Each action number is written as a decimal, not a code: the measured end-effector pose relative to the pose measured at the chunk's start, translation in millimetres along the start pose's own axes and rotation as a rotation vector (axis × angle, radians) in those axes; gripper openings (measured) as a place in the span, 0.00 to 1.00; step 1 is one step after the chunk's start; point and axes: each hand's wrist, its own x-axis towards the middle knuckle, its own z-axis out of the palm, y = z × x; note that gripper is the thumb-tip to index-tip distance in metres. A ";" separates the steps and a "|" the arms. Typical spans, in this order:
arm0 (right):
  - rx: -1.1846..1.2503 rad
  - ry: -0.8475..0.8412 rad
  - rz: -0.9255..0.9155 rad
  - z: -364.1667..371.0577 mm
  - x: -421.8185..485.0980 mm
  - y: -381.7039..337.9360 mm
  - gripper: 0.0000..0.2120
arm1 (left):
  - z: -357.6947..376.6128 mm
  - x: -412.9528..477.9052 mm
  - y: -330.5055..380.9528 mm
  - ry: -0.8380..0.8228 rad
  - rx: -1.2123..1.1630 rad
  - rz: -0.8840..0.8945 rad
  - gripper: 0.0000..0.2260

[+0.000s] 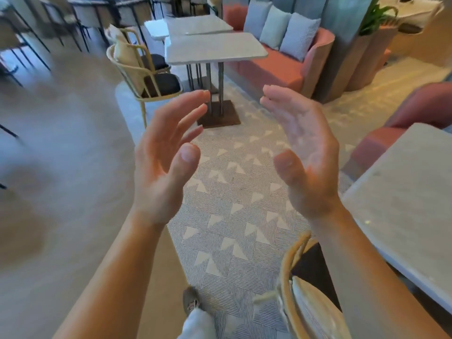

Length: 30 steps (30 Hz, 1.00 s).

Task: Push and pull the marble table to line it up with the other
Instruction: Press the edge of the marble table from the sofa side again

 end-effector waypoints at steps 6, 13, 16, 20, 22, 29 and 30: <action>-0.003 -0.031 0.005 36.3 88.9 99.5 0.44 | -54.1 93.7 -90.5 0.023 0.016 0.039 0.35; -0.027 0.018 0.037 69.2 204.8 198.2 0.47 | -104.5 224.4 -181.2 -0.031 -0.012 0.026 0.33; -0.028 0.036 0.058 74.0 242.9 235.4 0.44 | -111.3 273.9 -217.1 -0.068 -0.026 0.021 0.34; -0.033 0.042 0.081 69.5 294.2 300.1 0.43 | -113.9 336.8 -277.1 -0.087 -0.031 0.016 0.34; -0.048 0.042 0.087 64.6 320.3 334.2 0.43 | -112.4 368.3 -306.6 -0.088 -0.026 0.005 0.34; -0.019 0.020 0.084 41.5 437.2 461.2 0.44 | -104.4 498.6 -403.1 -0.059 0.000 -0.011 0.31; -0.010 0.003 0.086 39.9 455.5 478.3 0.45 | -106.0 516.6 -414.5 -0.043 0.009 -0.007 0.31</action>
